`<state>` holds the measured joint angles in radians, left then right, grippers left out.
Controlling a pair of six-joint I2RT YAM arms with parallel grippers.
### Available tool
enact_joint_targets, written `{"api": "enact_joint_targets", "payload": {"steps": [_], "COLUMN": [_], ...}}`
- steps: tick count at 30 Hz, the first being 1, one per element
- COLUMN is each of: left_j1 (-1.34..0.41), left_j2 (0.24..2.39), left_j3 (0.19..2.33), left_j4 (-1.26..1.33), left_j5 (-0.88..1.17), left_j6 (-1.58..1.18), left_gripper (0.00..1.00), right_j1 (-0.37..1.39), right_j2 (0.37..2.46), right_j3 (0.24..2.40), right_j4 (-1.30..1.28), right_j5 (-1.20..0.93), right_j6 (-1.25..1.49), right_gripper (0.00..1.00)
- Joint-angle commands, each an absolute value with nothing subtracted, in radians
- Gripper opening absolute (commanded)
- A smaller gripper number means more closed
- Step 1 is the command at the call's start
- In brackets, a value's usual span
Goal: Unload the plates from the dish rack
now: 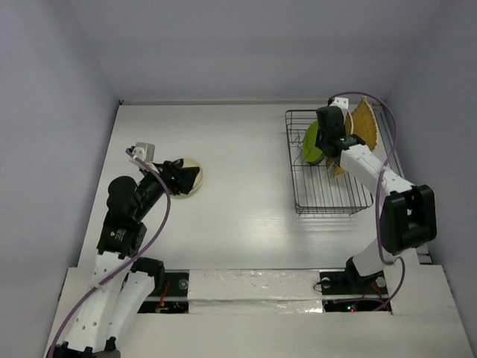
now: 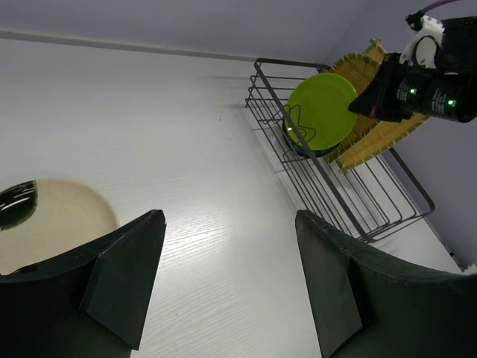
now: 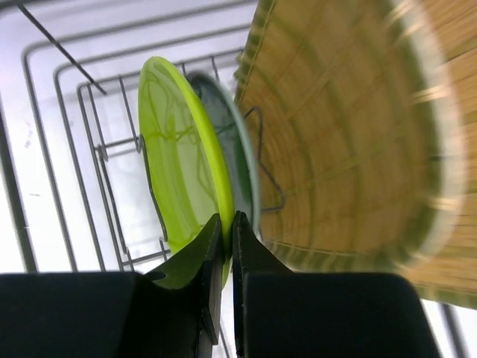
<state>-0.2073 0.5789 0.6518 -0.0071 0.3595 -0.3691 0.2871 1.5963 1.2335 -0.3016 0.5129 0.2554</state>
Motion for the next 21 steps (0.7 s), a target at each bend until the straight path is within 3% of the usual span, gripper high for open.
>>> {"api": "enact_joint_targets", "payload": {"steps": [1,9,14,21], "left_j1": [-0.204,-0.204,-0.195,-0.195], "left_j2": [0.574,0.569,0.568,0.565], "left_j3": [0.664,0.663,0.663,0.661], "left_j4": [0.046,0.045,0.046,0.046], "left_j5": [0.37,0.371,0.374,0.371], "left_j6": [-0.374,-0.374,-0.376,-0.376], "left_gripper": [0.67,0.67,0.67,0.67], "right_j1": [0.281,0.299,0.317,0.495], "right_j2": [1.494,1.364,1.278,1.46], "right_j3": [1.339,1.367,1.307,1.246], "right_j4": [-0.311,-0.345,-0.233,0.045], "right_j5": [0.54,0.477,0.173,-0.112], "right_j6": [0.215,0.21,0.259,0.466], "right_gripper": [0.0,0.0,0.0,0.0]}}
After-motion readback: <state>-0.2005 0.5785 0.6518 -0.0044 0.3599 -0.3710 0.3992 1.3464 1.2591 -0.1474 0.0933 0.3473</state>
